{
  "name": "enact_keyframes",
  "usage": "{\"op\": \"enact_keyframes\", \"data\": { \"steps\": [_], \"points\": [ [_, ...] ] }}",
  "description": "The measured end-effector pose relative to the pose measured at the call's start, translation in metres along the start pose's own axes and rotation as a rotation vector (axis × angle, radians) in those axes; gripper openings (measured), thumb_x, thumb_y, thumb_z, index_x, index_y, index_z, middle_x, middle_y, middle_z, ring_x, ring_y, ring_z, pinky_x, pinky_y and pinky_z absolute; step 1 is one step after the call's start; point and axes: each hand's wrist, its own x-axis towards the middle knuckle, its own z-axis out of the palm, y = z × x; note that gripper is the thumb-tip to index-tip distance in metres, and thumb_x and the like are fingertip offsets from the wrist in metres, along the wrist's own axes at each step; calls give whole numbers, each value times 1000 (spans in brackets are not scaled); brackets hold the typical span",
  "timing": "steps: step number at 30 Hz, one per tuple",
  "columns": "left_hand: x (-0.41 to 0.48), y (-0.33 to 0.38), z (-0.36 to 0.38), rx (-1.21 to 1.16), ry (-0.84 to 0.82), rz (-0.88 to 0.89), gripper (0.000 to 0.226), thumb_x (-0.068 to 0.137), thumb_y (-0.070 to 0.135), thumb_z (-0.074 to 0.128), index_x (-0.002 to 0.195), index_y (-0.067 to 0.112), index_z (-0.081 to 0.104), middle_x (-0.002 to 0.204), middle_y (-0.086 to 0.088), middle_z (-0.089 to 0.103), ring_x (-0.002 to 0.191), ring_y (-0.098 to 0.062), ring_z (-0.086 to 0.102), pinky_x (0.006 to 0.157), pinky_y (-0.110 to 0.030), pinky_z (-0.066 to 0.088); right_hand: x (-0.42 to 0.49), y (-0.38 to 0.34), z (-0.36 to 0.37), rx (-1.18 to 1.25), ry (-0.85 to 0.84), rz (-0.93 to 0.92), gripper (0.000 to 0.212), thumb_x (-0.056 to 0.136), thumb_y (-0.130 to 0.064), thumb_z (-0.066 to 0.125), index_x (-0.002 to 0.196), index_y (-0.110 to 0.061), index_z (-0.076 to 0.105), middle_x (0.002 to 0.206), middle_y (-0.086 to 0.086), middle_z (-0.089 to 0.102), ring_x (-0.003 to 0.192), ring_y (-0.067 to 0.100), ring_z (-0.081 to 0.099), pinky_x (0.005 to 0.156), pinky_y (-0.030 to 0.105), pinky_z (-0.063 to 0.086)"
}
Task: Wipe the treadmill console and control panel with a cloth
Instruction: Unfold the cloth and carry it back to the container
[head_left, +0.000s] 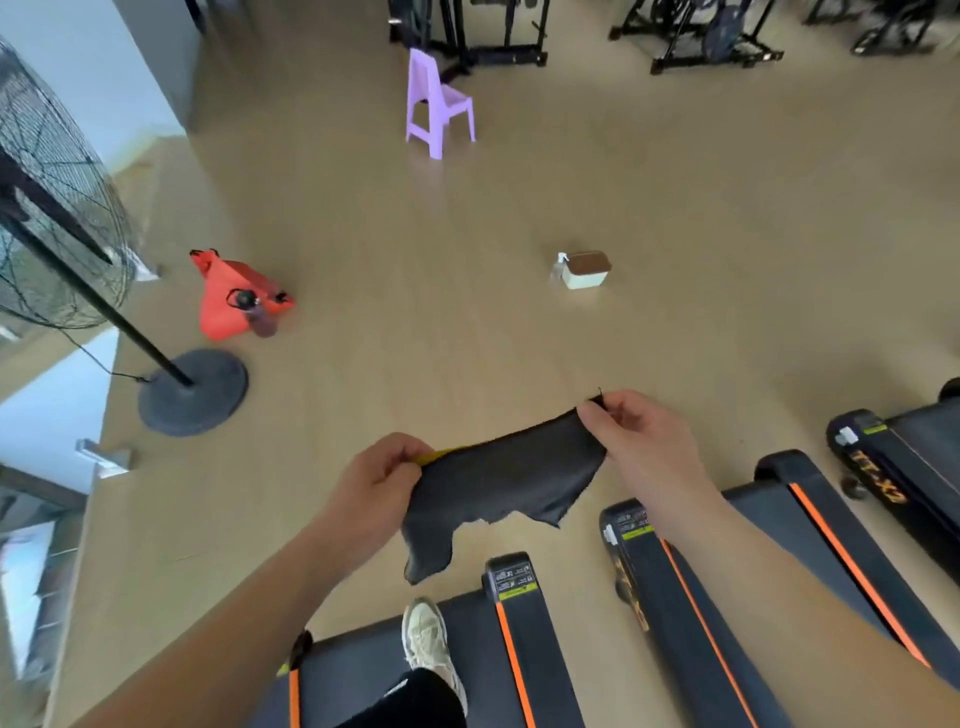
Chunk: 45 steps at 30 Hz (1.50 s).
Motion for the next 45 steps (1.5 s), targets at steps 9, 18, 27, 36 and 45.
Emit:
{"op": "enact_keyframes", "data": {
  "steps": [9, 18, 27, 36, 45],
  "points": [
    [148, 82, -47, 343, -69, 150, 21, 88, 27, 72, 101, 37, 58, 87, 11, 70, 74, -9, 67, 58, -19, 50, 160, -89, 32, 34, 6, -3, 10, 95, -25, 71, 87, -20, 76, 78, -3, 73, 76, 9, 67, 89, 48, 59],
    [321, 114, -11, 261, -30, 197, 16, 92, 20, 66, 87, 34, 70, 83, 20, 71, 81, -1, 65, 70, -21, 49, 335, -64, 11, 86, 63, 36, 9, 95, -23, 71, 92, -16, 75, 84, 2, 71, 83, 18, 67, 74, 31, 58],
    [616, 118, 167, 327, -39, 280, 25, 101, 26, 55, 86, 39, 70, 78, 21, 70, 77, -2, 64, 66, -21, 51, 626, 60, -56, 6, 7, -2, 14, 94, -22, 73, 89, -9, 74, 99, 23, 70, 80, 15, 65, 65, 27, 60],
    [888, 252, 276, 324, -158, 270, 22, 99, 27, 57, 83, 34, 70, 74, 14, 69, 71, -3, 62, 62, -15, 46, 920, 49, -123, -24, 84, 41, 13, 95, -20, 70, 87, -10, 72, 98, 24, 70, 80, 20, 65, 78, 42, 65],
    [1196, 321, 384, 516, -382, 231, 22, 97, 26, 55, 78, 26, 66, 76, 6, 67, 71, -12, 60, 63, -27, 44, 1213, 82, -164, -46, 242, 206, 14, 94, -22, 66, 81, -24, 72, 84, 11, 70, 76, 24, 61, 75, 43, 53]
  ]
}}
